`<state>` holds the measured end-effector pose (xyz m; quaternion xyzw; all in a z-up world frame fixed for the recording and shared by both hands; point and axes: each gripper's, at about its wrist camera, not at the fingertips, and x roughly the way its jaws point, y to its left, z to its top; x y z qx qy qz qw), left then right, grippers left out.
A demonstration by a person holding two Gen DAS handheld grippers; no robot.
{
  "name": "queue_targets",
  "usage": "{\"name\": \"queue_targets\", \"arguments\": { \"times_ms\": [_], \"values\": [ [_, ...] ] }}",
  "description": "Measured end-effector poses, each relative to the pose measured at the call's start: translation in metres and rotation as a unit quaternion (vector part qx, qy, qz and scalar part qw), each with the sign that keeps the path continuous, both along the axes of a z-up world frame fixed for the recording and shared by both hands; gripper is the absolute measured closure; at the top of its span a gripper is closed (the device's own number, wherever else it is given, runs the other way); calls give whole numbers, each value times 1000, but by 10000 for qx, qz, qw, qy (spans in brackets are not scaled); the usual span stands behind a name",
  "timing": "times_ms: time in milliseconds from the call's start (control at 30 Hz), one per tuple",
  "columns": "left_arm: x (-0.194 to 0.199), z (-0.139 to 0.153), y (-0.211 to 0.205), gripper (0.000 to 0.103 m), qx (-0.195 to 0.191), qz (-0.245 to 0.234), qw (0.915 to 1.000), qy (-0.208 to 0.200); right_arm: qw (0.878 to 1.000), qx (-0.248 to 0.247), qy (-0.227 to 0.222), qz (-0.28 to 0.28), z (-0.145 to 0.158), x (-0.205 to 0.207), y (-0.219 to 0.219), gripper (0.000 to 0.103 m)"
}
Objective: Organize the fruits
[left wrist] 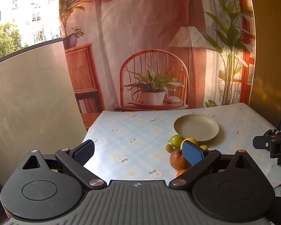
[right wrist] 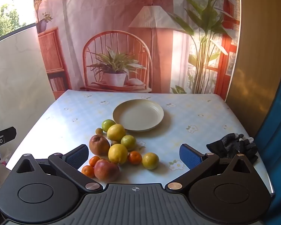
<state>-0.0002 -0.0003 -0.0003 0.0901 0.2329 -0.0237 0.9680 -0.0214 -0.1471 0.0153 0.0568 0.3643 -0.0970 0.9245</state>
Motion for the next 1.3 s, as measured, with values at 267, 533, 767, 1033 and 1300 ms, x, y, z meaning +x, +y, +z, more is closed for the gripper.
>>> {"name": "queue_targets", "arguments": {
  "times_ms": [267,533,767,1033,1300],
  "values": [
    [-1,3,3,2,-102,8,9999,64,10000,-10,17,4,1,-1,0,0],
    [-3,2,4,2,-121,-47,9999,6,10000,-37,-2,3,2,-2,0,0],
    [-4,3,5,2,-113,-71,9999,1,10000,-54,-13,8,1,-3,1,0],
    [-5,1,6,2,-112,-91,9999,-27,10000,-55,-20,6,0,-5,0,0],
    [-6,0,6,2,-107,-100,9999,-54,10000,-57,-19,2,1,-4,1,0]
  ]
}}
